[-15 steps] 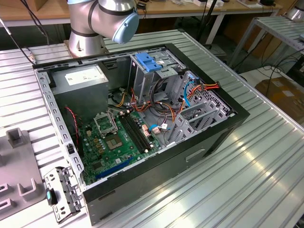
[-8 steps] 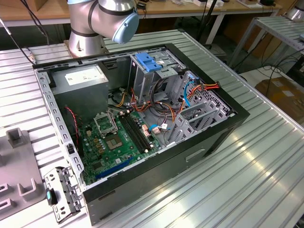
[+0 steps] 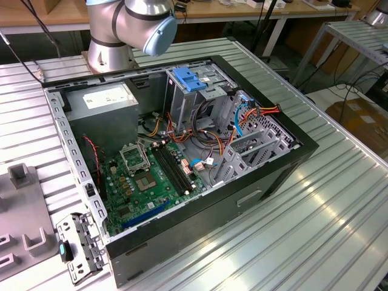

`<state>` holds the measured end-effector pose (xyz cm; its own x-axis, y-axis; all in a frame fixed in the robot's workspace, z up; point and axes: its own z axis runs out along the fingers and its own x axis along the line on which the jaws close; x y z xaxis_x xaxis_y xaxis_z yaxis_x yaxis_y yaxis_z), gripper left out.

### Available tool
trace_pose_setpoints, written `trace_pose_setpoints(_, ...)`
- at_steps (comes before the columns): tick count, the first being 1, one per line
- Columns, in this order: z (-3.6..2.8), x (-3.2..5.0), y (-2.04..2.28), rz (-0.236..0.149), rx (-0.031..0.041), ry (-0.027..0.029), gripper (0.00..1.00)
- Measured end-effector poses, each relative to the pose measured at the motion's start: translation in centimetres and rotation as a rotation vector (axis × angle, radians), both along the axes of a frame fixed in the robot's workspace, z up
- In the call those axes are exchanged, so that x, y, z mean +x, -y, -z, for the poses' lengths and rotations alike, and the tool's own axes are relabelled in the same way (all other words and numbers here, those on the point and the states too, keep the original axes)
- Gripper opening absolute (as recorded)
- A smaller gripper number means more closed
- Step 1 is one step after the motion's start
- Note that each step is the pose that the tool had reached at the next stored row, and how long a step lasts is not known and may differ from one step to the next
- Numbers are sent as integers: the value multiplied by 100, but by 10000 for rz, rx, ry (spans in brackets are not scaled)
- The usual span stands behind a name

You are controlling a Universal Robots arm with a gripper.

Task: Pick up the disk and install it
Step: 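Reach for the disk, then pick up the disk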

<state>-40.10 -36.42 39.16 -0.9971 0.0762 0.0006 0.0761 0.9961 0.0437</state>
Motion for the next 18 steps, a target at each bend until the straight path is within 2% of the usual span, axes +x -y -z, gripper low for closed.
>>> trace_pose_setpoints(3,1,-132,0,2,1,2,11)
trace_pose_setpoints(4,1,-242,1,1,0,0,11)
trace_pose_setpoints(6,0,-331,2,0,0,-1,11)
trace_pose_setpoints(9,0,-530,5,1,0,-1,11)
trace_pose_setpoints(11,1,-608,8,1,0,0,11)
trace_pose_setpoints(13,1,-637,9,1,0,-1,11)
trace_pose_setpoints(18,1,-641,8,-3,0,0,11)
